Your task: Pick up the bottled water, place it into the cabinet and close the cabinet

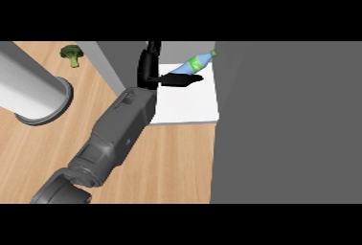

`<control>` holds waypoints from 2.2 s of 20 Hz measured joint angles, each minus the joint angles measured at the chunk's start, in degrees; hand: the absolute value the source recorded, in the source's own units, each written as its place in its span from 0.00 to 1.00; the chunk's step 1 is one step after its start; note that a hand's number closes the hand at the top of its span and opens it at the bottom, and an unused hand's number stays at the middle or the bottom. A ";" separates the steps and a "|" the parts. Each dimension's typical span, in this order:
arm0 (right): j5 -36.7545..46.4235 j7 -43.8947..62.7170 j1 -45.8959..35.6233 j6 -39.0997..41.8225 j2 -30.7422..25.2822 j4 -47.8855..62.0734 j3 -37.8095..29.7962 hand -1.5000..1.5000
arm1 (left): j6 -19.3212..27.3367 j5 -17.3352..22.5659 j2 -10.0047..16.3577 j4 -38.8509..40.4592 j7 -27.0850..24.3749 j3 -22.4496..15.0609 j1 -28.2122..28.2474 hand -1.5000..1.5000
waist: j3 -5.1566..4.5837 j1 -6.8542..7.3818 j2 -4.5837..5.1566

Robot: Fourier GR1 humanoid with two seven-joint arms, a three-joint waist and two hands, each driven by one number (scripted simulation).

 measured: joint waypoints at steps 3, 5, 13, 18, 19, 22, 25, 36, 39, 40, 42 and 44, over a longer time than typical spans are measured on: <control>-0.58 0.36 1.12 -0.22 -0.39 -1.06 -0.53 0.00 | -1.78 -0.13 -0.06 -2.54 0.26 -2.01 1.41 0.00 | 0.03 0.47 -0.10; -0.44 0.51 1.33 -0.57 -0.19 -1.22 -0.31 0.00 | -2.88 0.06 -0.07 -4.54 -0.08 -3.40 2.52 0.00 | 0.06 0.74 -0.17; 0.66 -0.23 2.67 -1.48 0.26 -1.27 0.22 0.00 | -6.35 3.11 -0.01 -16.62 3.54 -8.21 10.57 0.00 | -0.09 2.75 -0.98; 1.23 0.17 3.42 -2.02 0.42 -1.90 1.09 0.00 | -7.28 4.80 0.08 -28.22 8.37 -12.17 18.00 0.00 | -0.07 3.62 -1.31; 1.39 0.46 3.20 -2.30 0.59 -2.04 1.31 0.00 | -7.18 5.00 0.09 -30.92 9.40 -13.08 19.81 0.00 | -0.08 3.97 -1.40; 1.29 0.37 3.95 -2.31 0.45 -2.83 1.53 0.00 | -6.13 5.40 0.36 -39.72 11.85 -14.98 26.20 0.00 | -0.09 4.27 -1.51; 1.01 0.87 4.62 -2.32 0.13 -3.90 1.81 0.00 | -4.35 5.39 1.70 -50.49 14.46 -17.11 34.08 0.00 | -0.15 4.47 -1.57; 5.81 1.15 4.61 1.67 -4.89 -4.69 4.65 1.00 | -0.18 4.22 9.94 -90.13 24.68 -26.63 60.74 0.00 | -0.23 3.69 -1.17; 7.50 2.46 4.52 3.88 -7.63 -5.77 6.10 1.00 | -0.37 3.92 12.40 -96.54 23.93 -27.42 67.26 0.00 | -0.23 3.49 -0.99; 8.25 2.49 4.47 4.39 -8.36 -6.13 6.54 1.00 | -0.55 3.64 13.22 -98.09 22.92 -27.62 69.78 0.00 | -0.24 3.49 -0.91; 9.70 3.54 3.80 4.87 -9.29 -6.93 7.81 1.00 | -0.76 3.50 14.82 -101.31 21.73 -27.04 73.47 0.00 | -0.18 3.44 -0.64; 11.14 6.16 3.13 4.69 -9.58 -8.09 10.00 1.00 | -1.72 4.50 16.83 -104.21 21.01 -25.34 76.71 0.00 | -0.10 3.50 -0.36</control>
